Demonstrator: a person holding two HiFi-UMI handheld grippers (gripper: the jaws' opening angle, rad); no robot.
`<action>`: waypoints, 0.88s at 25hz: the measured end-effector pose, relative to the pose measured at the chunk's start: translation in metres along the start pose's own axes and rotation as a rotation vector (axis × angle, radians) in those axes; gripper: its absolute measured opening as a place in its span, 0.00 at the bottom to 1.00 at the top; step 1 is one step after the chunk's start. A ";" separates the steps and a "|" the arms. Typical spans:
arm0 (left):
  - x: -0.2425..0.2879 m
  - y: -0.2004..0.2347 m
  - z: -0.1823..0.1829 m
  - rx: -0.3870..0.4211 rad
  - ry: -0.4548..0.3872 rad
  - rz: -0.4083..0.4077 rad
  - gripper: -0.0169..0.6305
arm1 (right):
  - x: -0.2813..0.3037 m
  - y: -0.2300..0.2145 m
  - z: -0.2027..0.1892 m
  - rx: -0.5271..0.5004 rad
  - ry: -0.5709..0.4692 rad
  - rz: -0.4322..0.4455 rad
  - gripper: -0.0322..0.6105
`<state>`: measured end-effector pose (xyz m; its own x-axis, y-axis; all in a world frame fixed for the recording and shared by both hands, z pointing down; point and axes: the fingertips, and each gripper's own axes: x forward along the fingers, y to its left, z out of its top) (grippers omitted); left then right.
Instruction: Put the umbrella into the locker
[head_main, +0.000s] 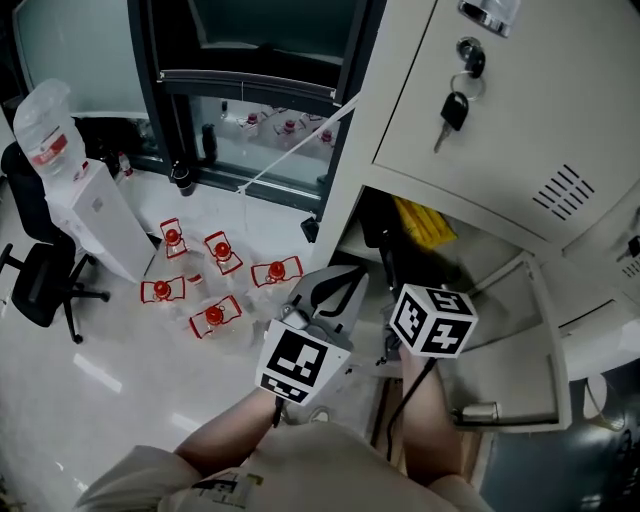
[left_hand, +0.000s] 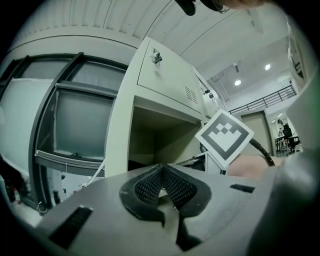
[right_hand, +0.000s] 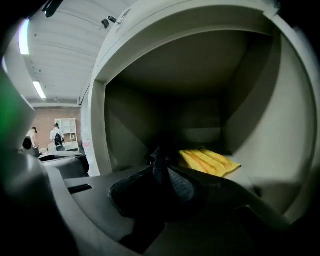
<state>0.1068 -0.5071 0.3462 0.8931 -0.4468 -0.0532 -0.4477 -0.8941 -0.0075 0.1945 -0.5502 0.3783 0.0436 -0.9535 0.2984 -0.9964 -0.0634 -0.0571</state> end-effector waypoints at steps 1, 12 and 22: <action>0.002 0.000 0.000 -0.003 -0.001 0.003 0.04 | 0.002 -0.002 0.001 -0.013 0.008 0.003 0.11; 0.023 -0.002 -0.001 -0.019 -0.006 0.029 0.04 | 0.038 -0.019 0.013 -0.120 0.045 0.009 0.11; 0.027 0.002 -0.002 -0.022 -0.006 0.053 0.04 | 0.069 -0.016 0.021 -0.098 0.037 0.064 0.18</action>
<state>0.1296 -0.5211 0.3464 0.8677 -0.4935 -0.0594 -0.4934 -0.8696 0.0173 0.2151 -0.6209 0.3800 -0.0208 -0.9429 0.3324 -0.9995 0.0277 0.0160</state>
